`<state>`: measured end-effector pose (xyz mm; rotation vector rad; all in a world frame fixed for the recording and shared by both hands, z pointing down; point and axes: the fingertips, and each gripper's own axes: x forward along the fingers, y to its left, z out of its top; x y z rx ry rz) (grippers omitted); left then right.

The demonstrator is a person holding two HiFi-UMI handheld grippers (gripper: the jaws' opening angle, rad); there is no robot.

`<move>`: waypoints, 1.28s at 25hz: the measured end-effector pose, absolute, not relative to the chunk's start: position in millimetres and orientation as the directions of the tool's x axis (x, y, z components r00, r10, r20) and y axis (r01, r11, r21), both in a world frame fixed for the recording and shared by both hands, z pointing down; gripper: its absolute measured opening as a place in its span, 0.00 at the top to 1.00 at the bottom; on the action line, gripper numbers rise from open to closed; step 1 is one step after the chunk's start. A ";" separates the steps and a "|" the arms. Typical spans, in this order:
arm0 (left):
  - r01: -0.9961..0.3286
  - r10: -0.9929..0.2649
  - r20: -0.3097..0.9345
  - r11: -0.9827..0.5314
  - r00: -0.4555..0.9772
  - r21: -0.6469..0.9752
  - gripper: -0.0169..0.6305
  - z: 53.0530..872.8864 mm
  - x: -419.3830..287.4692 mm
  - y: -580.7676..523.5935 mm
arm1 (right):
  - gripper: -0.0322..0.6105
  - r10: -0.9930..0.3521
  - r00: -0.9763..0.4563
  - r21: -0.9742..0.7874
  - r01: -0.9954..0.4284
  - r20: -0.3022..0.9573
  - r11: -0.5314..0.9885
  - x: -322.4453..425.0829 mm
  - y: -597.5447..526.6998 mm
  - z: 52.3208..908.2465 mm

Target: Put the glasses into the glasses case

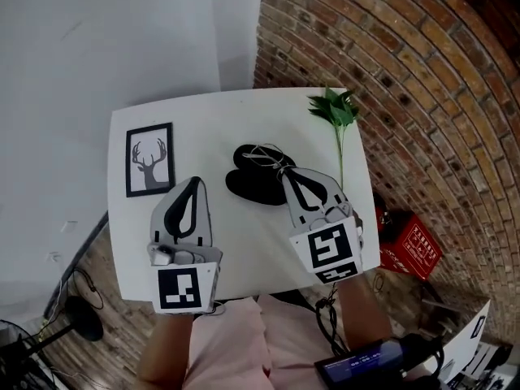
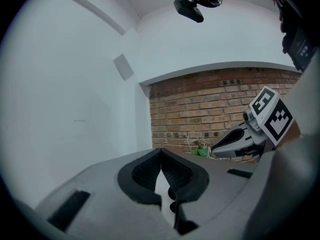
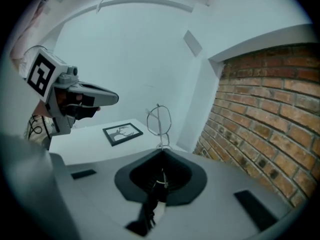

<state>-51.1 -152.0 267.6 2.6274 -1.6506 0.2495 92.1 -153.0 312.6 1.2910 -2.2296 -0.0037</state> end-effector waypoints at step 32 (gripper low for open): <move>-0.931 -0.882 0.327 -0.366 0.340 -0.018 0.97 354.5 -47.5 -191.8 | 0.94 -0.429 -0.499 0.044 -0.612 0.753 0.790 79.8 -160.9 459.8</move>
